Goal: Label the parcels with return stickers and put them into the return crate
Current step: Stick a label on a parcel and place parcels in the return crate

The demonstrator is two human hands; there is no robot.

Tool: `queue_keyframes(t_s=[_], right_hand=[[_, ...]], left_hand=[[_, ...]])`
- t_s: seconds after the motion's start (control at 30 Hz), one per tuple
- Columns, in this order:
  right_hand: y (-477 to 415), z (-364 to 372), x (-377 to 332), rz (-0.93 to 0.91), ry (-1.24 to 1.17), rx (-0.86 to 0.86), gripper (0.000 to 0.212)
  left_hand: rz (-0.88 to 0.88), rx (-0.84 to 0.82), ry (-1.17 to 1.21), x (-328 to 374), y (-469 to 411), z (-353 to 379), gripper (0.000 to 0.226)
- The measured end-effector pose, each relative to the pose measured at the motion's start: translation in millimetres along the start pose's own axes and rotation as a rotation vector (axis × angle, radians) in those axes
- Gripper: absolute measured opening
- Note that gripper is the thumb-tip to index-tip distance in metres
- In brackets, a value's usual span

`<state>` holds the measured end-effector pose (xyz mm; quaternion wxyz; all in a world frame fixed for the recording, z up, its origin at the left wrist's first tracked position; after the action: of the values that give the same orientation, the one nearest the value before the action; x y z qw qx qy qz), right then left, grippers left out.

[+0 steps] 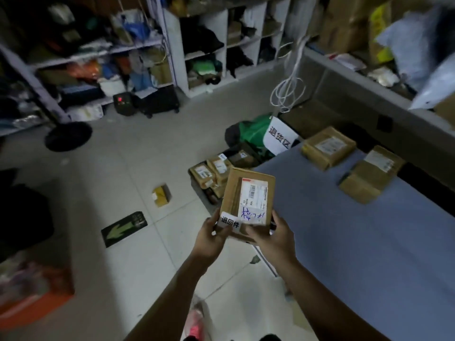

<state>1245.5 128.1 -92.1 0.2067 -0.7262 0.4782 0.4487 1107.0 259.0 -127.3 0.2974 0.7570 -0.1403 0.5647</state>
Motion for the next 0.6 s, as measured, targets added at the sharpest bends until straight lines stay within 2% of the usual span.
queue_keyframes(t_s=[0.27, 0.5, 0.53, 0.6], right_hand=[[-79, 132, -75, 0.056, -0.031, -0.075, 0.056], [-211, 223, -90, 0.18, -0.117, -0.099, 0.041], [-232, 232, -90, 0.202, -0.128, -0.099, 0.04], [-275, 248, -91, 0.263, -0.152, -0.085, 0.04]], left_hand=[[-0.045, -0.037, -0.022, -2, -144, -103, 0.051], [-0.127, -0.16, -0.17, -3, -319, -122, 0.041], [-0.135, -0.182, -0.205, -1, -345, -121, 0.043], [-0.147, -0.252, -0.264, -2, -402, -114, 0.064]])
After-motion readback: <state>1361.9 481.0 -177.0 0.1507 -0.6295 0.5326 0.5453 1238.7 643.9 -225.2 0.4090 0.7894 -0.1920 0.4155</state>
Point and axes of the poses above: each hand's wrist, its own y-axis away from the middle knuckle, its own z-axis out of the palm, x = y × z, the point moved 3 cm from there along -y, towards the middle knuckle, and after that the axes turned 7 degrees about x, right-handed, at the moved point
